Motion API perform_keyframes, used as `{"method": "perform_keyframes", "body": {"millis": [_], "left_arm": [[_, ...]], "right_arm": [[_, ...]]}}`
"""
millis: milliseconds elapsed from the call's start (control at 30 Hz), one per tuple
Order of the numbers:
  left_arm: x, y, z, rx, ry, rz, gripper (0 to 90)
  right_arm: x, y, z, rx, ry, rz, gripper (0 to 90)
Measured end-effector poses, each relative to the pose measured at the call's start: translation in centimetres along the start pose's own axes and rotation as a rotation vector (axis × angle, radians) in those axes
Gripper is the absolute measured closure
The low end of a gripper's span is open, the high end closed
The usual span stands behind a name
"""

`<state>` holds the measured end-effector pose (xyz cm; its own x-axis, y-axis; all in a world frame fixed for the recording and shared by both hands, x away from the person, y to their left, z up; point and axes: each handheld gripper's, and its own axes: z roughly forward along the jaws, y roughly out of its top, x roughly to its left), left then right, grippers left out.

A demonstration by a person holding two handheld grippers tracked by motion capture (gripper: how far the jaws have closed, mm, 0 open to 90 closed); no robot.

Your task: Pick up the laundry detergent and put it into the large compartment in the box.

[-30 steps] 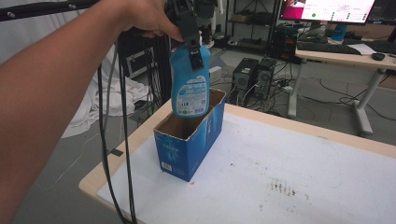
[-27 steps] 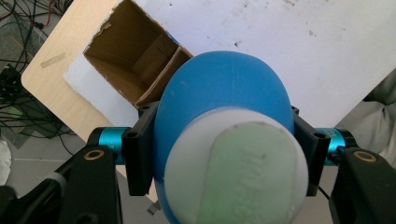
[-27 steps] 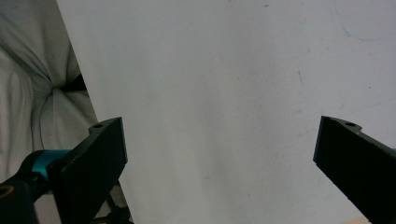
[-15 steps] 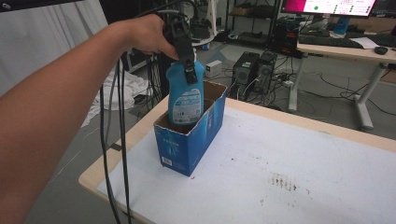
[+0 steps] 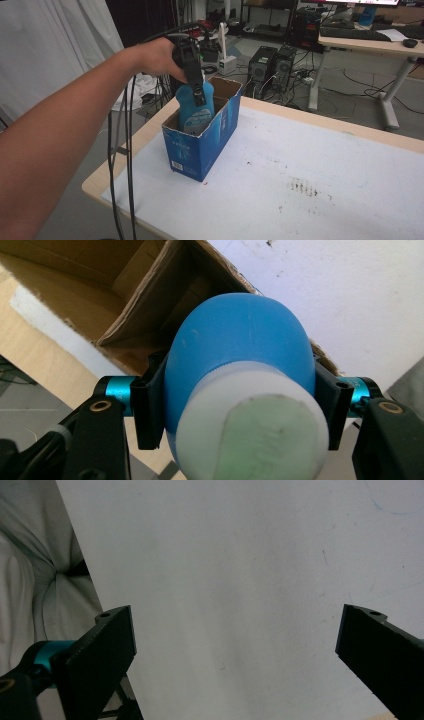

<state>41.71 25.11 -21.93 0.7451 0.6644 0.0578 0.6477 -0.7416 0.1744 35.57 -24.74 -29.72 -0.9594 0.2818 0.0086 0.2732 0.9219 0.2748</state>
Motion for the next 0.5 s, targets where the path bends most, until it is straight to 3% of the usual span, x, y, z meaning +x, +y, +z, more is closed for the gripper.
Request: {"method": "perform_keyframes", "body": {"millis": [500], "left_arm": [[-0.2, -0.5, 4.5, 0.054, -0.010, 0.011, 37.5]], "right_arm": [[0.0, -0.3, 0.4, 0.005, 0.004, 0.005, 1.8]]}}
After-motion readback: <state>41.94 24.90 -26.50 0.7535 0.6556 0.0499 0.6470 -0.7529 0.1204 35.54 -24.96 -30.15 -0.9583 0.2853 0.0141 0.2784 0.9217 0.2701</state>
